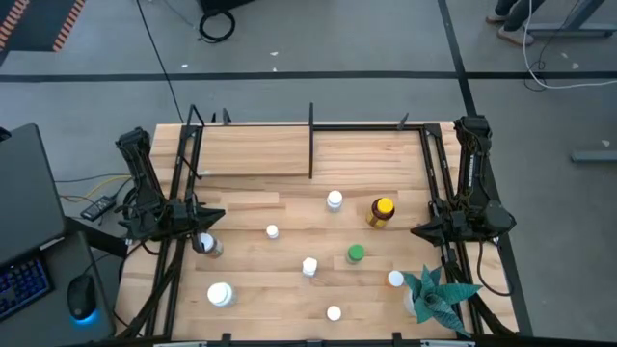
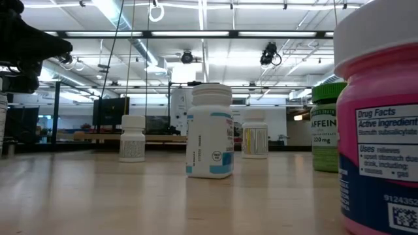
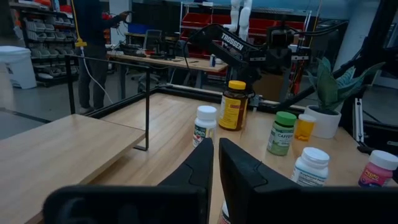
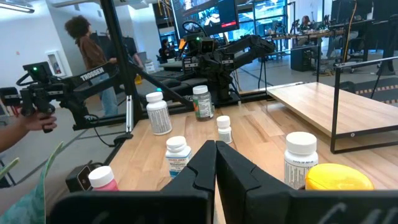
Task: Pick and place medicine bottles onto shelf by color
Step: Put the transparent pill bottle on the shelf
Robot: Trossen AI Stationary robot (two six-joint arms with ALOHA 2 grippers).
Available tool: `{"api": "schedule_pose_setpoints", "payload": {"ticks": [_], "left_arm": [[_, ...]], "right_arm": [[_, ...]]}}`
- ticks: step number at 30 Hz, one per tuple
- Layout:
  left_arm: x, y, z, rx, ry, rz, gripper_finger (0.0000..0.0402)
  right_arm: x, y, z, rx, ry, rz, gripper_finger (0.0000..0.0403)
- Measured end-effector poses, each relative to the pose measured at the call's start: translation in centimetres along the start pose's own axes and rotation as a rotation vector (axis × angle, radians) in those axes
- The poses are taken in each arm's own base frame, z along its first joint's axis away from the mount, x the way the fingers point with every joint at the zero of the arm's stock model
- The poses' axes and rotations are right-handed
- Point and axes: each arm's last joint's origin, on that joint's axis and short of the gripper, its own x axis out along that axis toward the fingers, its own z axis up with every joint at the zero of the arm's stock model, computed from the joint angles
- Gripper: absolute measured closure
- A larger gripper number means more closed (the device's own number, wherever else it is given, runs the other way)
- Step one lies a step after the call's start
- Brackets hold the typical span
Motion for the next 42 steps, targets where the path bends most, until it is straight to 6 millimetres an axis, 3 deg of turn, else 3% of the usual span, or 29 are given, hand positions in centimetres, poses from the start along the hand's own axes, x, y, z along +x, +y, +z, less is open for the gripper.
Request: {"api": "schedule_pose_setpoints", "payload": {"ticks": [8, 13, 21, 24, 33, 37, 42], "left_arm": [[0.0, 0.0, 0.0, -0.002, 0.0, 0.0, 0.0373], [0.0, 0.0, 0.0, -0.044, 0.0, 0.0, 0.0366], [0.0, -0.3, 1.1, -0.066, 0.005, -0.062, 0.0346], [0.0, -0.7, 2.9, -0.062, 0.004, -0.144, 0.0304], [-0.2, -1.9, 11.3, -0.015, -0.027, -0.203, 0.0124], [-0.2, -3.2, 13.4, 0.037, 0.019, -0.203, 0.0096], [0.0, -5.2, 15.6, 0.059, 0.13, -0.232, 0.0097]], "right_arm": [[0.0, 0.0, 0.0, -0.003, 0.0, 0.0, 0.0385], [0.0, 0.0, 0.0, -0.25, 0.001, -0.008, 0.0385], [0.0, 0.0, 0.0, -0.315, 0.001, -0.003, 0.0385], [0.0, 0.0, 0.0, -0.386, 0.0, -0.003, 0.0385], [0.0, 0.0, 0.0, -0.428, 0.0, -0.001, 0.0385], [0.0, 0.0, 0.0, -0.414, 0.0, -0.001, 0.0385], [0.0, 0.0, 0.0, -0.413, 0.0, -0.001, 0.0385]]}}
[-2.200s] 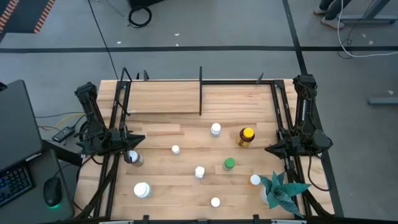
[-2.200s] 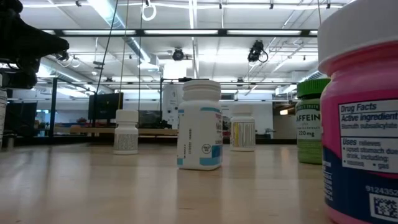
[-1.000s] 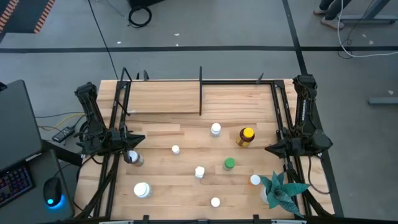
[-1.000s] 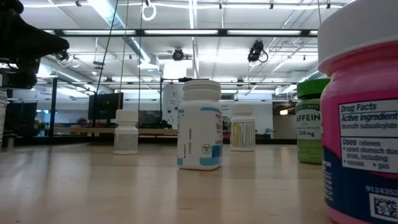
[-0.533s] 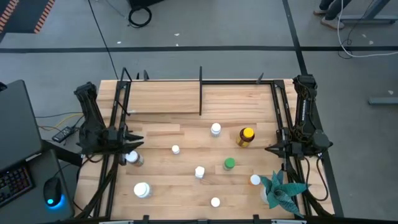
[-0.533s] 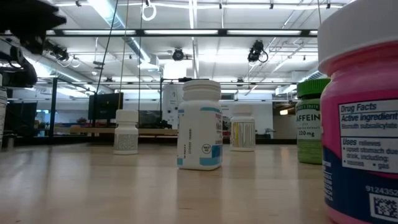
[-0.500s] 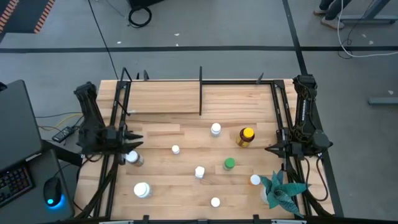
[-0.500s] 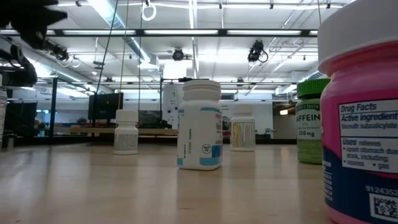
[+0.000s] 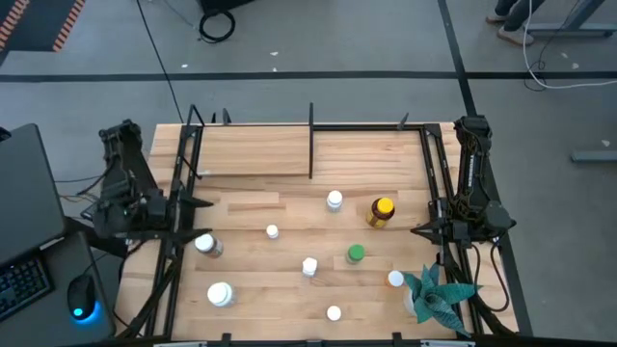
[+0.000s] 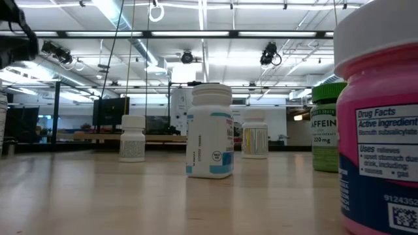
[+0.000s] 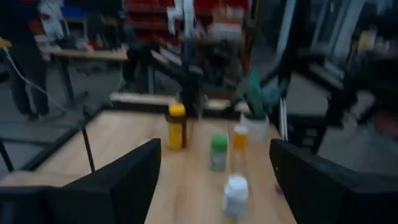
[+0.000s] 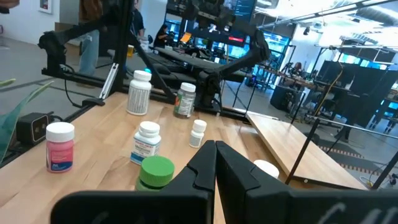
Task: Pick and place medicine bottles onto shelf by color
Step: Put the transparent pill bottle on the shelf
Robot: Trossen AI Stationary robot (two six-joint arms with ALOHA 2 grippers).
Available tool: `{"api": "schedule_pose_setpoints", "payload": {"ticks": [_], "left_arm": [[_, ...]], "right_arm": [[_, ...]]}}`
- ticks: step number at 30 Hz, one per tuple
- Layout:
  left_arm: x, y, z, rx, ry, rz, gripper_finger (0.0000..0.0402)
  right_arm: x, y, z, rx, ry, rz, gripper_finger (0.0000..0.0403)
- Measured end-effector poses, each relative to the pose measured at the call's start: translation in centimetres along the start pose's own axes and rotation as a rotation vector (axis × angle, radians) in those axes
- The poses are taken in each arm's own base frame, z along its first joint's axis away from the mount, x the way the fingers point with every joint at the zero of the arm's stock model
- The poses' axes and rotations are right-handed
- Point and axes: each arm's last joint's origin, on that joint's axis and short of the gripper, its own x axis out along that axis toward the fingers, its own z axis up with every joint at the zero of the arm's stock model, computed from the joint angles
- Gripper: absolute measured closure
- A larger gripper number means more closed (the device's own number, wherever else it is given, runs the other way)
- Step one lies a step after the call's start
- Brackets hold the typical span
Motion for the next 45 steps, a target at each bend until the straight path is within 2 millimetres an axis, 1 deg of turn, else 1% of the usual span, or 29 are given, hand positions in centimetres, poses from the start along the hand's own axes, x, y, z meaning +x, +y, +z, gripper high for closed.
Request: {"api": "schedule_pose_setpoints", "payload": {"ticks": [4, 8, 11, 16, 19, 23, 26, 30, 32, 34, 37, 41, 45], "left_arm": [[0.8, -1.3, 0.9, 0.039, 0.185, -0.006, 0.0107], [2.4, -2.6, 1.2, 0.09, 0.403, 0.034, 0.0108], [4.0, -3.5, 0.5, 0.094, 0.537, 0.045, 0.0108], [6.6, -4.7, -1.3, 0.038, 0.772, 0.014, 0.0108], [7.7, -5.4, -2.1, 0.034, 0.834, -0.003, 0.0108], [8.3, -6.1, -2.3, 0.063, 0.813, -0.049, 0.0108], [8.5, -6.0, -2.1, 0.032, 0.814, -0.048, 0.0108], [8.6, -5.5, -2.4, -0.062, 0.921, -0.04, 0.0108], [9.1, -5.5, -2.7, -0.085, 0.979, -0.054, 0.0109], [9.6, -5.4, -3.4, -0.082, 1.068, -0.061, 0.0109], [9.8, -4.9, -4.2, -0.056, 1.189, -0.01, 0.0109], [10.2, -4.2, -4.5, -0.044, 1.231, 0.036, 0.0109], [9.6, -2.8, -4.7, -0.02, 1.334, 0.151, 0.0109]], "right_arm": [[0.0, 0.0, 0.0, 0.0, 0.0, 0.0, 0.0385], [0.0, 0.0, 0.0, 0.0, 0.0, 0.0, 0.0385], [0.0, 0.0, 0.0, 0.0, 0.0, 0.0, 0.0385], [0.0, 0.0, 0.0, 0.0, 0.0, 0.0, 0.0385], [0.0, 0.0, 0.0, 0.0, 0.0, 0.0, 0.0385], [0.0, 0.0, 0.0, 0.0, 0.0, 0.0, 0.0385], [0.0, 0.0, 0.0, 0.007, -0.004, 0.008, 0.0385], [0.0, 0.0, 0.6, 0.077, -0.046, 0.075, 0.0385], [0.0, -0.1, 0.8, 0.107, -0.064, 0.101, 0.0385], [0.0, -0.1, 0.9, 0.106, -0.069, 0.102, 0.0385], [0.2, -0.1, 0.9, 0.11, -0.064, 0.085, 0.0385], [0.4, -0.3, 0.9, 0.111, -0.059, 0.059, 0.0385], [0.6, -0.3, 0.9, 0.115, -0.056, 0.04, 0.0385]]}}
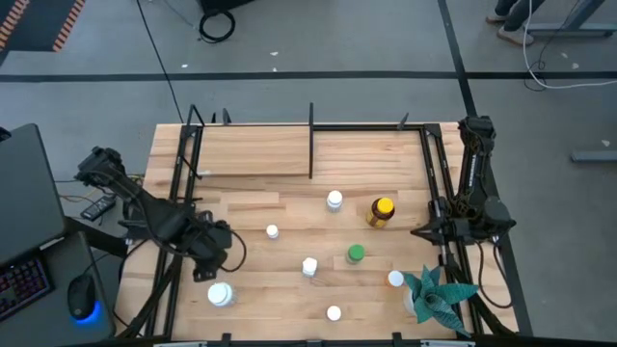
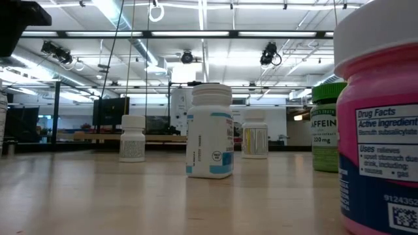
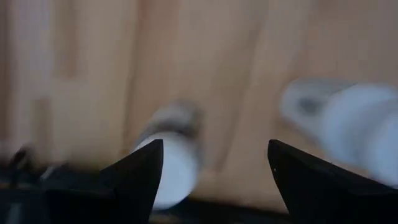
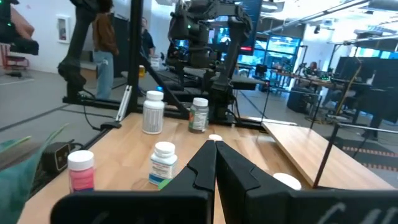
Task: Pick and place medicine bottles onto shelf by color
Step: Put the transparent pill bottle on the shelf
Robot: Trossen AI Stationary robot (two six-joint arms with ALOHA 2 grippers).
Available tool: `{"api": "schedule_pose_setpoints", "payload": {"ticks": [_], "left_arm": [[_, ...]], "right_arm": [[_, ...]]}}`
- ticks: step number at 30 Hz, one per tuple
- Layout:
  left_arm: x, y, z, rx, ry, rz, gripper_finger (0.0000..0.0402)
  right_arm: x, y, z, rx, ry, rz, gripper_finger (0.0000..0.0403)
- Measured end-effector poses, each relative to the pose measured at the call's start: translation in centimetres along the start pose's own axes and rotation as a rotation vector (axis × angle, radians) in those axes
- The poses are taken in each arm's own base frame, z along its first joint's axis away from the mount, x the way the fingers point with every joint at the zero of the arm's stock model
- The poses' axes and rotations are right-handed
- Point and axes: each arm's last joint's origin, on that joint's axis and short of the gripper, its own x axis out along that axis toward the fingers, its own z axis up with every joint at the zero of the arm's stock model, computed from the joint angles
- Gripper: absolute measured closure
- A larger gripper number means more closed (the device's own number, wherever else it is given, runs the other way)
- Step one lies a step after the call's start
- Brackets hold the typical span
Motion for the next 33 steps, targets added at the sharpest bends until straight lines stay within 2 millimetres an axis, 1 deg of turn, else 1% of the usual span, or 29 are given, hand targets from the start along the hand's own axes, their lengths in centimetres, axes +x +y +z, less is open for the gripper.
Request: {"api": "schedule_pose_setpoints", "payload": {"ticks": [2, 6, 12, 16, 21, 26, 29, 33], "left_arm": [[0.0, 0.6, -0.1, -0.034, 0.035, 0.039, 0.0109], [0.1, 1.0, -0.2, -0.069, 0.067, 0.057, 0.0107], [1.3, 2.0, -0.6, -0.099, 0.086, 0.066, 0.0084], [1.7, 2.9, -1.3, -0.129, 0.09, 0.04, 0.0069], [1.9, 3.5, -1.8, -0.16, 0.045, -0.023, 0.0065], [3.2, 3.8, -2.5, -0.165, 0.103, -0.018, 0.0065], [4.2, 3.7, -2.5, -0.154, 0.094, -0.042, 0.0065], [5.0, 3.8, -2.7, -0.134, 0.102, -0.033, 0.0065]], "right_arm": [[0.1, 0.0, 0.0, 0.0, 0.001, -0.006, 0.0385], [0.1, -0.1, 0.0, 0.019, 0.002, -0.012, 0.0385], [0.1, -0.1, 0.0, 0.075, 0.002, -0.015, 0.0385], [0.1, -0.1, -0.1, 0.108, 0.003, -0.015, 0.0385], [0.1, -0.1, -0.1, 0.108, 0.003, -0.015, 0.0385], [0.1, -0.1, -0.1, 0.106, 0.003, -0.016, 0.0385], [0.1, -0.1, -0.1, 0.106, 0.003, -0.016, 0.0385], [0.1, -0.1, -0.1, 0.105, 0.004, -0.018, 0.0385]]}}
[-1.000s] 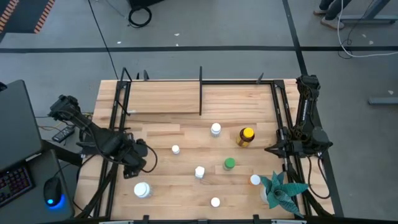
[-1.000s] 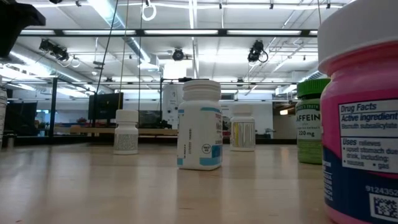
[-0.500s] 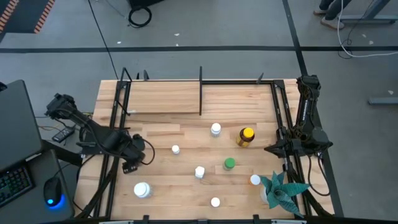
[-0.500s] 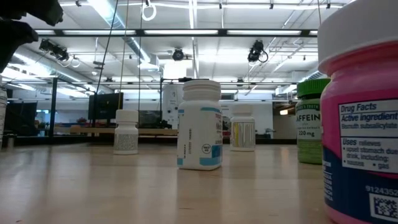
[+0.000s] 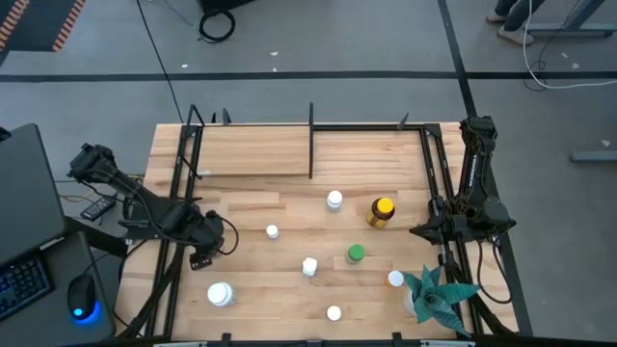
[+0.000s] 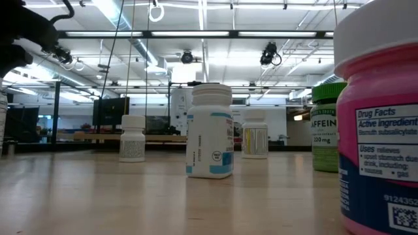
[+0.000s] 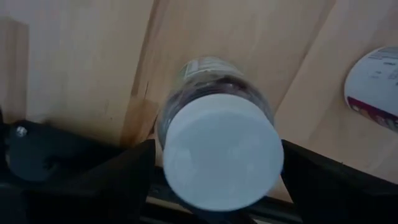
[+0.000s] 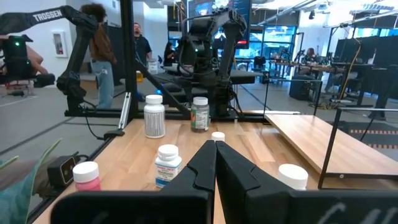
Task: Pick and place medicine bottles onto shelf by color
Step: Put the transparent pill bottle on the shelf
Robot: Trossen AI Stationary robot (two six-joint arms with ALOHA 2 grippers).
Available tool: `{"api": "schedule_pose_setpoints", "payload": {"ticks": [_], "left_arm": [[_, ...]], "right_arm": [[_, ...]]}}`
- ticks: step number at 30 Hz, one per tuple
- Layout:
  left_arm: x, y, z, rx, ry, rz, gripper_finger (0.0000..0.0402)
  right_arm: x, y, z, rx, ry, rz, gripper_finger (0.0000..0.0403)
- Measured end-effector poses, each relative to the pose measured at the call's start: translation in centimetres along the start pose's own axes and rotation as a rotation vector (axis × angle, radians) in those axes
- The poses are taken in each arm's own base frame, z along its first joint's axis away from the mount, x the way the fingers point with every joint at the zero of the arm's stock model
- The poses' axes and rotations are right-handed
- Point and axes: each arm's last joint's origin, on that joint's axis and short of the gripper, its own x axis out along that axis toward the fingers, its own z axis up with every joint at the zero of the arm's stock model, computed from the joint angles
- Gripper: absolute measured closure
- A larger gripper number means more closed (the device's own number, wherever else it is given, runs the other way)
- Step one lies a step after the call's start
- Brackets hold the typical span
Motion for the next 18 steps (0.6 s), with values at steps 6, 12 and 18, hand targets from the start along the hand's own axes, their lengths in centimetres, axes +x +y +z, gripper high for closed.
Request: {"api": "schedule_pose_setpoints", "payload": {"ticks": [6, 12, 18], "left_arm": [[0.37, 0.1, 0.07, 0.024, -0.004, 0.0, 0.0065], [0.36, 0.29, 0.46, 0.027, -0.013, -0.007, 0.0067], [0.22, 0.71, 0.94, 0.011, -0.014, -0.012, 0.0119]], "right_arm": [[0.0, 0.0, -0.01, -0.001, 0.0, -0.001, 0.0385], [0.0, 0.0, -0.01, 0.0, 0.0, -0.001, 0.0385], [0.0, -0.01, 0.0, 0.003, 0.0, -0.001, 0.0385]]}}
